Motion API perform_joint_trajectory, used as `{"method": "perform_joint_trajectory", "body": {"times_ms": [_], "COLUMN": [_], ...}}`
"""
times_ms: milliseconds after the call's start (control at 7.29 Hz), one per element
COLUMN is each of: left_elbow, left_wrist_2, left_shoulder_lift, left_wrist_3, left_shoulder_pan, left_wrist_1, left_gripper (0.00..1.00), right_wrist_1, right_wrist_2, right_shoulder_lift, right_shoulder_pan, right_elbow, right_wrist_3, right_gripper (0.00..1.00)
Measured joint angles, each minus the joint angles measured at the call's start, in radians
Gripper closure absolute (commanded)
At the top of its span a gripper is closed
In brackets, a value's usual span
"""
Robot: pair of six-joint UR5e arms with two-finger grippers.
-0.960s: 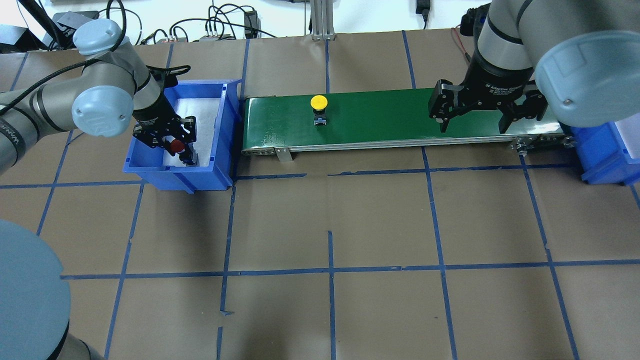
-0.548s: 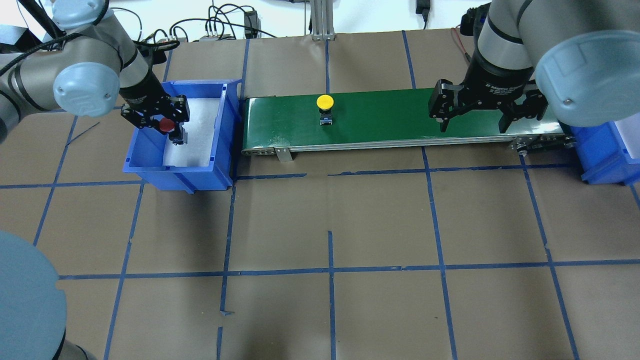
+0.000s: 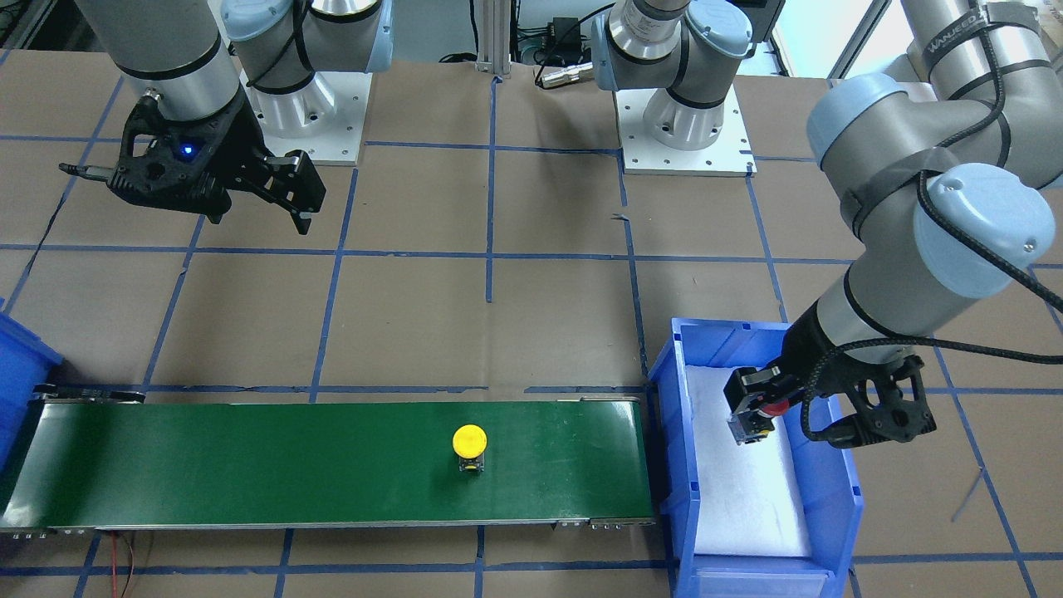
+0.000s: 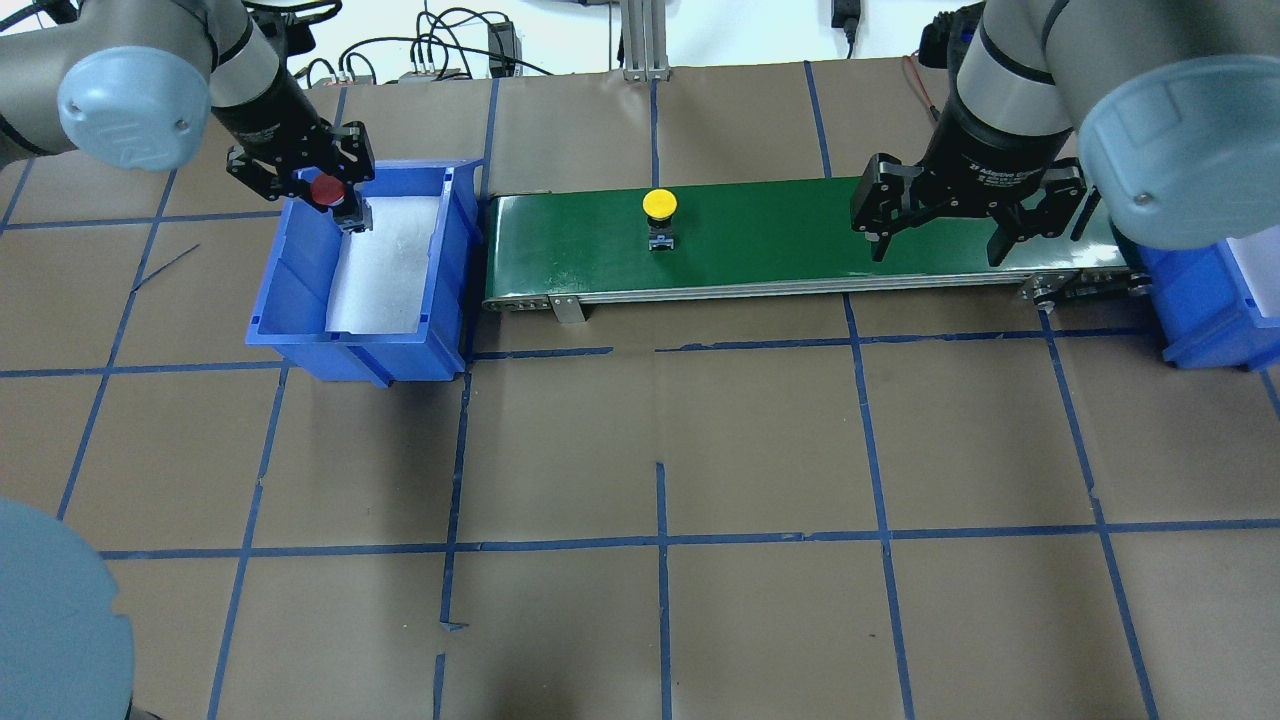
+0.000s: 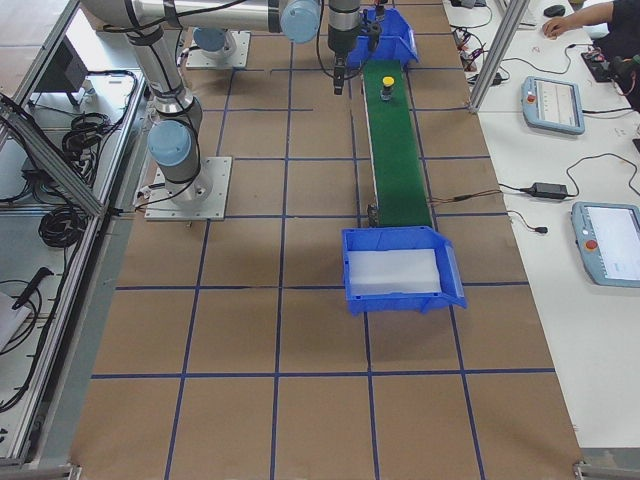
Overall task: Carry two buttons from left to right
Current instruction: 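Lift the red button and carry it onto the conveyor start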
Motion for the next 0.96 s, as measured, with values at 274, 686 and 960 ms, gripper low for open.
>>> {"method": "perform_joint_trajectory", "body": {"times_ms": [274,686,960], "left_elbow": [0.018,0.025,0.027], "left_wrist_2": [-0.099,-0.045,0.025], "left_shoulder_lift": [-0.018,-0.083,-0.123], "left_wrist_3": [-0.123,-0.106,-0.041], "left_shoulder_pan": [-0.082,-0.181,-0.194], "left_wrist_1": [0.006,0.034,0.044], "left_gripper": [0.71,0.71,0.7], "right_wrist_1": [0.001,0.001,0.001], "right_wrist_2": [0.001,0.002,0.003], "right_shoulder_lift": [0.0,0.0,0.0], "right_shoulder_pan": [-0.001,0.0,0.002], "right_elbow": [0.001,0.001,0.001], "right_wrist_3": [-0.001,-0.001,0.0], "right_gripper": [0.0,0.0,0.0]}}
